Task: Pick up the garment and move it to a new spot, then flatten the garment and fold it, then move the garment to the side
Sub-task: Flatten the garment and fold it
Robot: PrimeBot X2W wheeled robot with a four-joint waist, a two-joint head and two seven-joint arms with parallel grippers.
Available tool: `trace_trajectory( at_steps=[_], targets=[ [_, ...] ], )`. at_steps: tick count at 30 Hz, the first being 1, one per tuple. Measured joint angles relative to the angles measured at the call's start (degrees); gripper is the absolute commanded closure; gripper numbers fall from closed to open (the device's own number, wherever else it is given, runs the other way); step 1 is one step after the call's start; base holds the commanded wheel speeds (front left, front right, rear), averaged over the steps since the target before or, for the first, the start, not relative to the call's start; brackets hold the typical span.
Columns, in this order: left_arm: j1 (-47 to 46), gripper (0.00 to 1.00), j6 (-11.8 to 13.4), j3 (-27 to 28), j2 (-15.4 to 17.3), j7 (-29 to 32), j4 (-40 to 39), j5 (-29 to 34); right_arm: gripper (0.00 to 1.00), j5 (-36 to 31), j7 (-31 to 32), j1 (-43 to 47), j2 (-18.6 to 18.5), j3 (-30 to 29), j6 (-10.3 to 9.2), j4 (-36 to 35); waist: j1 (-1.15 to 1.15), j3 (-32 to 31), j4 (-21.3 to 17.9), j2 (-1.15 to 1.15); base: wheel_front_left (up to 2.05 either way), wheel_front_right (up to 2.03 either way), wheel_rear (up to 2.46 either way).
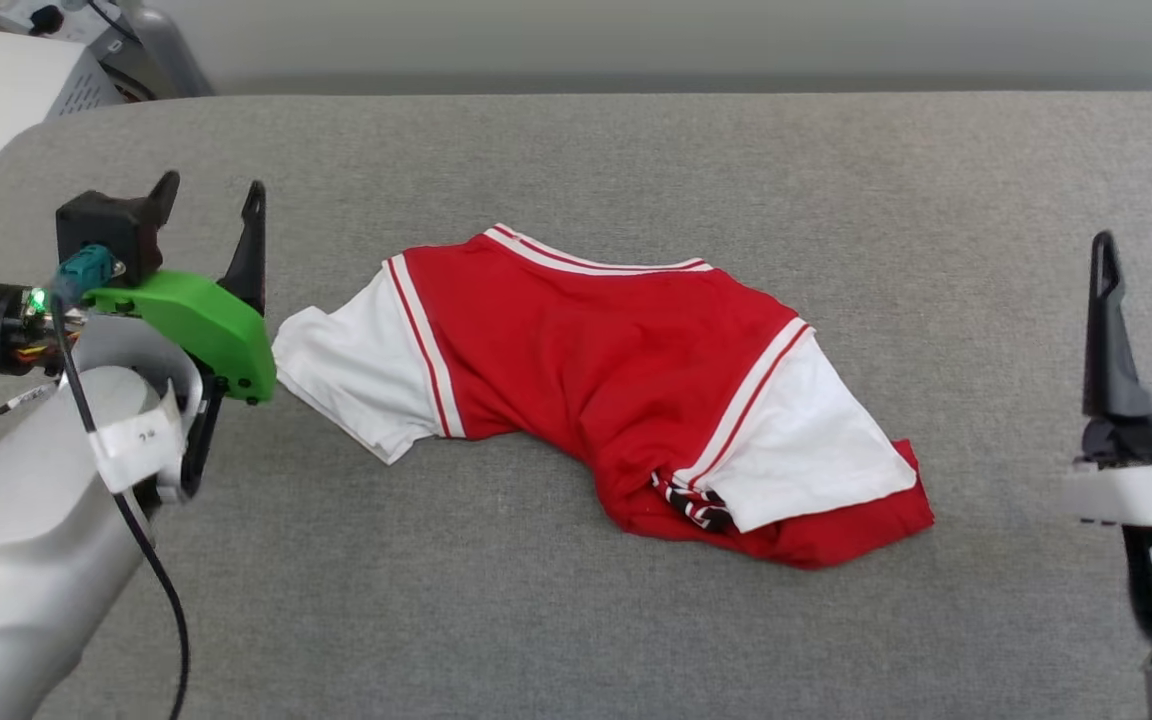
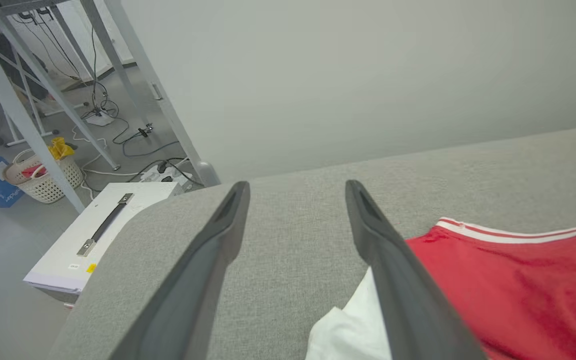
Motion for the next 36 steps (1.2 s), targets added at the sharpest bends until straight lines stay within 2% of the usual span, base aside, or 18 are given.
trace_trajectory(
  at_steps=[4, 7, 10, 13, 21, 25, 26, 30, 36],
  targets=[
    [9.66, 0.00, 5.98, 11.70, -0.64, 0.00, -12.12, 9.00, 0.00, 1.48, -0.01, -4.43, -3.69, 0.70, 0.00, 0.51, 0.00, -0.71, 1.62, 0.00, 0.00, 0.00, 0.00],
    [17.47, 0.00, 8.87, 19.00, -3.05, 0.00, -19.64, 15.77, 0.00, 4.01, 0.00, -7.12, -8.66, 4.63, 0.00, 4.13, 0.00, -0.98, 2.66, 0.00, 0.00, 0.00, 0.00],
    [24.25, 0.00, 9.56, 23.97, -6.45, 0.00, -24.31, 21.09, 0.00, 6.13, 1.41, -9.53, -13.80, 9.49, 0.00, 7.92, 0.00, -1.14, 3.53, 0.00, 0.00, 0.00, 0.00],
    [29.39, 0.00, 9.35, 27.67, -9.67, 0.00, -26.83, 25.64, 0.00, 10.33, 7.95, -12.48, -18.38, 15.39, 0.00, 9.71, 0.00, -1.17, 4.28, 0.00, 0.00, 0.00, 0.00],
    [35.32, 0.00, 3.94, 34.68, -18.13, 0.00, -27.39, 32.73, 0.00, 27.35, 31.92, -19.58, -31.74, 32.15, 0.00, 11.07, 0.00, 0.39, 5.92, 0.00, 0.00, 0.00, 0.00],
    [35.62, 0.00, 0.80, 37.46, -21.52, 0.00, -26.95, 35.60, 0.00, 34.19, 42.37, -21.92, -34.90, 38.23, 0.00, 11.29, 0.00, 1.84, 6.75, 0.00, 0.00, 0.00, 0.00],
    [35.63, 0.00, -0.64, 38.73, -22.99, 0.00, -26.55, 37.05, 0.00, 36.32, 46.43, -23.14, -35.74, 40.92, 0.00, 11.44, 0.00, 2.62, 7.14, 0.00, 0.00, 0.00, 0.00],
    [35.63, 0.00, -3.16, 40.78, -25.85, 0.00, -25.93, 39.35, 0.00, 39.76, 51.27, -25.58, -35.90, 45.34, 0.00, 13.08, 0.00, 4.37, 7.93, 0.00, 0.00, 0.00, 0.00],
    [35.45, 0.00, -6.45, 43.83, -29.34, 0.00, -25.05, 42.18, 0.00, 39.95, 52.27, -28.44, -34.40, 52.47, 0.00, 19.46, 0.00, 7.06, 9.03, 0.00, 0.00, 0.00, 0.00]
  ],
)
